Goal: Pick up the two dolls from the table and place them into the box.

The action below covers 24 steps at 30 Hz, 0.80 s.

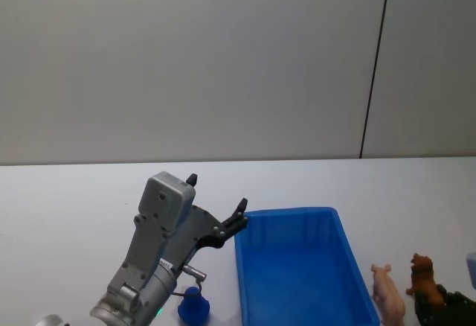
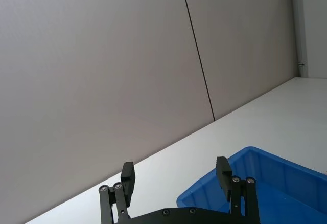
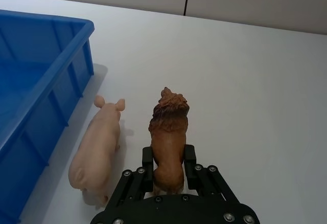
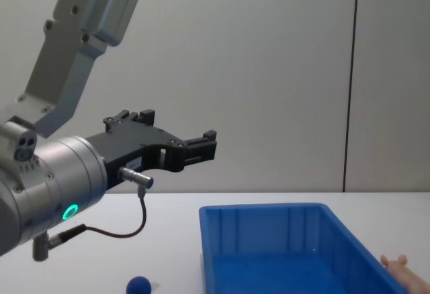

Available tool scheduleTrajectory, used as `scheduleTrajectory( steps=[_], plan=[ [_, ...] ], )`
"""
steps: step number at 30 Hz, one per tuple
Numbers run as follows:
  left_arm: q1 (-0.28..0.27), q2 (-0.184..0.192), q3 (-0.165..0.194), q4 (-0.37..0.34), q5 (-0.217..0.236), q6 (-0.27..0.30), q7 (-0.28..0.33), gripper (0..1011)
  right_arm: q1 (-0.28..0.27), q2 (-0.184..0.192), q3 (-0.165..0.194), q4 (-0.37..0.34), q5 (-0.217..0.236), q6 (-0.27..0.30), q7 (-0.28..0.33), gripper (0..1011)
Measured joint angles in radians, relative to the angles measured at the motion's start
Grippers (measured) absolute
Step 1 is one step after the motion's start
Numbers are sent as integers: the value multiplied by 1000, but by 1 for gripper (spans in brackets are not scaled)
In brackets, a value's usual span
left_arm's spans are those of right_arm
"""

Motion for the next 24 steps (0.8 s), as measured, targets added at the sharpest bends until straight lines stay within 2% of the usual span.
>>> scheduleTrajectory(
  steps=[14, 20, 24],
  plan=[
    [0, 0, 0, 0, 0, 0, 0, 1001, 3, -5, 6, -83, -2, -9, 2, 333],
    [0, 0, 0, 0, 0, 0, 0, 1001, 18, -12, 4, -130, -9, -16, 27, 333],
    [0, 0, 0, 0, 0, 0, 0, 1001, 35, -22, -4, -147, -18, -18, 65, 333]
  ],
)
